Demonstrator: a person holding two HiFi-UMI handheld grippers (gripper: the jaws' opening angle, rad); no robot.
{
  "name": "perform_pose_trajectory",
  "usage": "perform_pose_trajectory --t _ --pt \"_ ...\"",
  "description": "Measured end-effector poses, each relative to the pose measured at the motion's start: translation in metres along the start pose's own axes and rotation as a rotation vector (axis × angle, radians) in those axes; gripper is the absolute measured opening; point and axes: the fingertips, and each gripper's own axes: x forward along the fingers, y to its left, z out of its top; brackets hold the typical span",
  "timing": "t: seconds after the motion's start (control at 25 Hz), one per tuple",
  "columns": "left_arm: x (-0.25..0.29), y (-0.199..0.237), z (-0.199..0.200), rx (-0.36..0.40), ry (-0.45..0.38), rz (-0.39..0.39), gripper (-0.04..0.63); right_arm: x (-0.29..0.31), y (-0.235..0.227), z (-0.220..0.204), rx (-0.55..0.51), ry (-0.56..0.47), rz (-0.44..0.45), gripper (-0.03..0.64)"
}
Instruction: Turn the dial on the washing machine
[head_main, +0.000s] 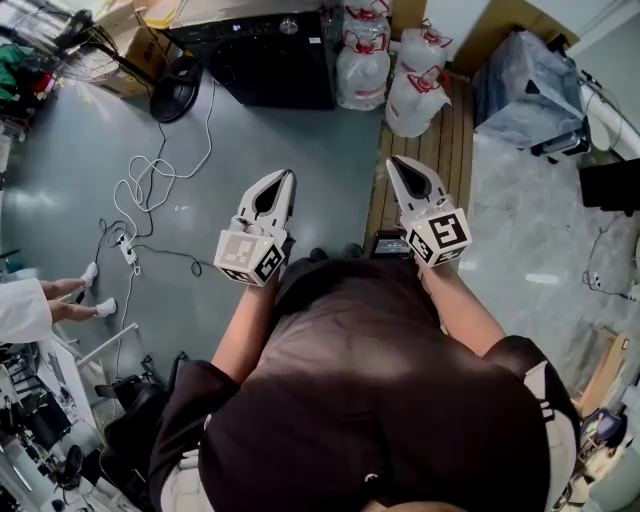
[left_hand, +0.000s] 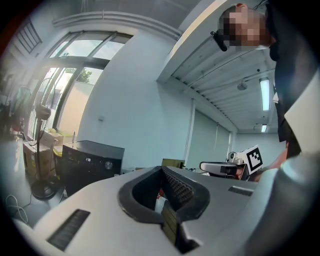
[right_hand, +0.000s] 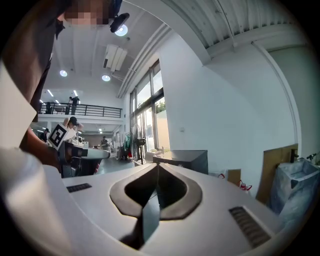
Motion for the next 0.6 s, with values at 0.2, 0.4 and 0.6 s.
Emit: perform_pose_trajectory --t 0.2,0.4,0.6 --pt "0.003 -0.007 0.0 -0.005 -0.005 -0.004 0.015 -0.006 -0.006 0.003 0.016 -0.012 0.001 0.023" --pt "0.013 -0.02 -0.001 0.005 -0.014 -0.02 0.015 -0.016 -0.016 0.003 0.014 -0.021 -0.001 0.023" --pt "0.018 -0.037 -0.005 0.003 -0.011 -0.032 0.015 -0.028 -0.025 0.0 -0.031 -0.007 0.002 0.023"
